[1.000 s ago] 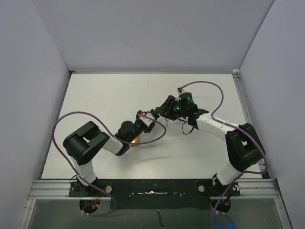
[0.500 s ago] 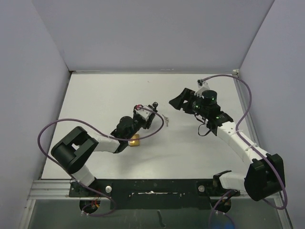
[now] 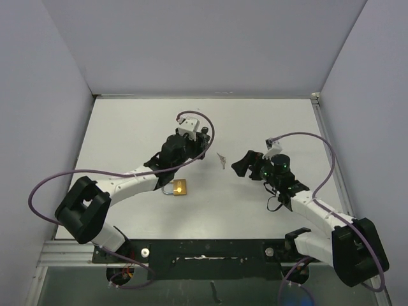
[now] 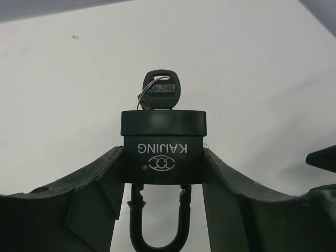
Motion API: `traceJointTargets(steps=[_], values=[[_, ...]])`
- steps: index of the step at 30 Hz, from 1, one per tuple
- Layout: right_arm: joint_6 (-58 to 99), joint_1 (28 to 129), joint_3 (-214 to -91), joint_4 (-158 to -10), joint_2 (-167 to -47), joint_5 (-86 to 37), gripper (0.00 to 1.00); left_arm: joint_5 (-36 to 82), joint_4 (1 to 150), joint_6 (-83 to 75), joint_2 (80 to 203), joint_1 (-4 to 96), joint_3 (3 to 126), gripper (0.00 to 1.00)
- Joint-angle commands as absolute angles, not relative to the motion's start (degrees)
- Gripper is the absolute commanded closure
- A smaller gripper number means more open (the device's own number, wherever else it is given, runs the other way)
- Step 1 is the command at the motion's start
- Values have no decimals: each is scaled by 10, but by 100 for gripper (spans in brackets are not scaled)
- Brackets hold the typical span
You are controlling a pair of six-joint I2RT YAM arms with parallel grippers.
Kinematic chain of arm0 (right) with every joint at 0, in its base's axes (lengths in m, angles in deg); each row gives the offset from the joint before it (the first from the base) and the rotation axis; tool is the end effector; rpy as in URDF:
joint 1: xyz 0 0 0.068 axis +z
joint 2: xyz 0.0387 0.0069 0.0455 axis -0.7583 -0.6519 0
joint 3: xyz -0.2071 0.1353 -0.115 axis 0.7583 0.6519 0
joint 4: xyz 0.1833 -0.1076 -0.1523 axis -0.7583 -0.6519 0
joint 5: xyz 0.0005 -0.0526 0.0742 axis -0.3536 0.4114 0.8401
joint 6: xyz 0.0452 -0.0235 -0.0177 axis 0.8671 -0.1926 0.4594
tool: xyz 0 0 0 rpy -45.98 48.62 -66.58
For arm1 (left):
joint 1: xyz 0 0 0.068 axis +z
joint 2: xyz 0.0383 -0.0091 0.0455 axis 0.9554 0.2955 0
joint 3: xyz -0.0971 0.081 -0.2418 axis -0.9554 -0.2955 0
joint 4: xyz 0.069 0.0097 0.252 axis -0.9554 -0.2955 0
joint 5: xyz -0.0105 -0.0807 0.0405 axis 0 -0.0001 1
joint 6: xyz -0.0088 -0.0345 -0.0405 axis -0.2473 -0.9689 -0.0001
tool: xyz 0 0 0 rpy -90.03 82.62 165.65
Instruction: Unlock with the key
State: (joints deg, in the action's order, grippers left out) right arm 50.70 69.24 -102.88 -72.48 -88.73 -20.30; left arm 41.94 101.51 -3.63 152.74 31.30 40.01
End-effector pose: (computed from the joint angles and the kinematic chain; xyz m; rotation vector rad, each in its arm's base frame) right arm 0.2140 0.0853 0.2032 0.1817 2.1007 0.8276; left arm 0.2578 -0.2196 0.2482 0.3407 1.7582 -0.5025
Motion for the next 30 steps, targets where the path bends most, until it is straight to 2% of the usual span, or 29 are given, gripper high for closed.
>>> traceJointTargets(steps=[1, 7, 11, 18, 30], values=[[536, 696, -985, -511, -882, -212, 2, 485, 918, -169, 1493, 315, 482, 100], [563, 721, -1016, -478, -949, -188, 2, 482, 907, -238, 1503, 311, 491, 100], [595, 731, -1081, -524, -1013, -139, 2, 490, 891, -266, 1516, 306, 511, 100], [624, 771, -1114, -458, -1092, -128, 2, 480, 897, -311, 1525, 304, 518, 100], [641, 806, -1110, -403, -1096, -122, 2, 488, 904, -314, 1529, 304, 514, 100]])
